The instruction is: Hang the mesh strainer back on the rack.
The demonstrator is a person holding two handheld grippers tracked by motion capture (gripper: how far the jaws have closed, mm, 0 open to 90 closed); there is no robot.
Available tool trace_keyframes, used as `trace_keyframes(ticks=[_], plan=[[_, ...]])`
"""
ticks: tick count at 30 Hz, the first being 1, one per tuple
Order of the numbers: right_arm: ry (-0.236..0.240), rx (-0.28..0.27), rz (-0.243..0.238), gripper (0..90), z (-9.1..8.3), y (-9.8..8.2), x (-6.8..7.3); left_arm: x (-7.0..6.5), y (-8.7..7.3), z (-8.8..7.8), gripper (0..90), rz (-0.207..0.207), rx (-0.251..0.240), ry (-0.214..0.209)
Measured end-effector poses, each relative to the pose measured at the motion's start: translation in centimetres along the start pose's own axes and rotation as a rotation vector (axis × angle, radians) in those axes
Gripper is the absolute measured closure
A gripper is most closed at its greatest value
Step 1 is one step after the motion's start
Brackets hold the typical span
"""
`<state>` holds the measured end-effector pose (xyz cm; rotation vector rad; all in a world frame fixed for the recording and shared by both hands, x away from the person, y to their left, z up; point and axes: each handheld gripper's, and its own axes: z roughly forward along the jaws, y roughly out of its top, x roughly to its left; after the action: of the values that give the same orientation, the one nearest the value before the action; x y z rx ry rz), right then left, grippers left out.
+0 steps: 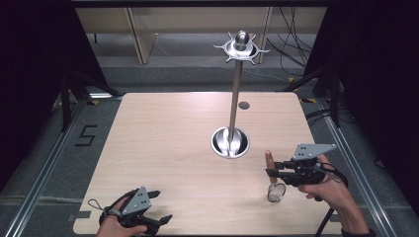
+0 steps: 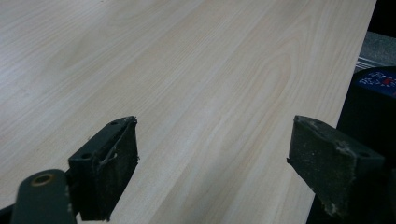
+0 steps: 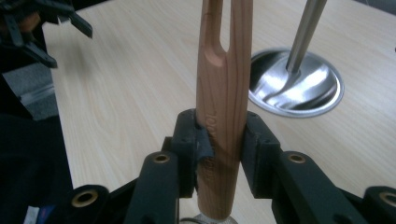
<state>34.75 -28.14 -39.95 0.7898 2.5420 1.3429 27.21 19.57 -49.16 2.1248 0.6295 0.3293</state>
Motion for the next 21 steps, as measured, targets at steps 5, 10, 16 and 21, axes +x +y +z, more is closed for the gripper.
trace_keyframes(ticks=[5, 10, 16, 21], plan=[[0.024, -0.043, -0.006, 70.6, -0.1, 0.9, 0.1, 0.0, -0.1, -0.1, 15.3, 0.005, 0.01, 0.014], [0.033, -0.077, -0.021, 70.6, 0.0, 2.1, 0.2, -0.1, -0.2, -0.2, 15.3, -0.007, 0.007, 0.012], [0.037, -0.132, -0.034, 70.6, 0.4, 4.1, 0.0, 0.1, -0.1, -0.3, 15.3, 0.008, 0.029, 0.007], [0.051, -0.164, -0.04, 70.6, 0.4, 5.9, -0.2, 0.0, 0.0, -0.1, 15.3, -0.009, 0.021, -0.004]])
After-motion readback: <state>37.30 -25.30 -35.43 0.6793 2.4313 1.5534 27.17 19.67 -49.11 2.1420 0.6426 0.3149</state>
